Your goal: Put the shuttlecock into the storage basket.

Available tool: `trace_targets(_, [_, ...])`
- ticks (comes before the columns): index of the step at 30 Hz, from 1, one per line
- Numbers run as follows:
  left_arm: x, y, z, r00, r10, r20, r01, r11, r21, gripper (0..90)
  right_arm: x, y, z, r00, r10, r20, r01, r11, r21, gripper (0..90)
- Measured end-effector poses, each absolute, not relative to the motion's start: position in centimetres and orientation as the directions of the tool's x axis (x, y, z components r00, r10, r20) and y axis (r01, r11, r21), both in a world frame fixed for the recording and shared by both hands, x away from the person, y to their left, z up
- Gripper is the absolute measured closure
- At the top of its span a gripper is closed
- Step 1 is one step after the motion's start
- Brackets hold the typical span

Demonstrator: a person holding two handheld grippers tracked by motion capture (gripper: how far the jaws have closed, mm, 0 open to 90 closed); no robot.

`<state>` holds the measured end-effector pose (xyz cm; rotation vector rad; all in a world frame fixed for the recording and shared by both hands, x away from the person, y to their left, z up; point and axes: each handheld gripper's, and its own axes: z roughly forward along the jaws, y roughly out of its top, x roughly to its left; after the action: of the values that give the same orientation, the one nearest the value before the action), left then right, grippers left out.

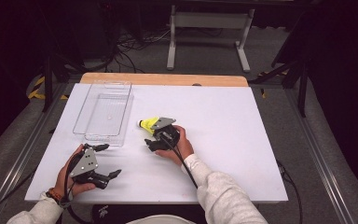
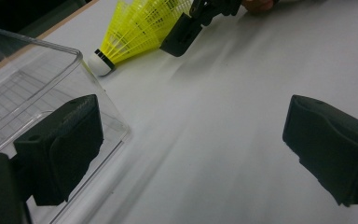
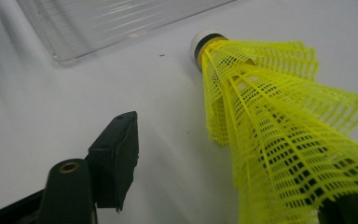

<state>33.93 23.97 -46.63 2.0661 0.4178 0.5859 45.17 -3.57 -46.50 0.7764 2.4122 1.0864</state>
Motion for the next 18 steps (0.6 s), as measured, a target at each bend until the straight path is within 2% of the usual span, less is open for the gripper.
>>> trace_targets(2, [34.0,24.0,-46.7,0.83,0.503,0.24,0.069,-0.52,0.851,5.8,45.3,-3.1,-46.6,-0.754,0.645,-0.122,0.334,0.538,0.774,28.8])
trace_targets(6, [33.9,24.0,-46.6,0.832,0.499,0.245,0.063,-0.523,0.85,5.8,45.8,-2.2,-46.7,-0.696,0.701,-0.156,0.355,0.524,0.774,31.5])
trace_targets(10, [33.9,24.0,-46.6,0.832,0.499,0.241,0.066,-0.521,0.851,5.8,46.7,-1.6,-46.7,-0.607,0.766,-0.212,0.374,0.511,0.774,45.8])
trace_targets(14, [33.9,24.0,-46.6,0.832,0.501,0.238,0.07,-0.521,0.851,5.8,47.9,-1.3,-46.5,-0.586,0.784,-0.203,0.392,0.494,0.776,66.9])
trace_targets(18, [33.9,24.2,-46.6,0.829,0.505,0.239,0.069,-0.517,0.853,5.7,49.0,-0.9,-46.8,-0.578,0.793,-0.195,0.409,0.488,0.771,72.3])
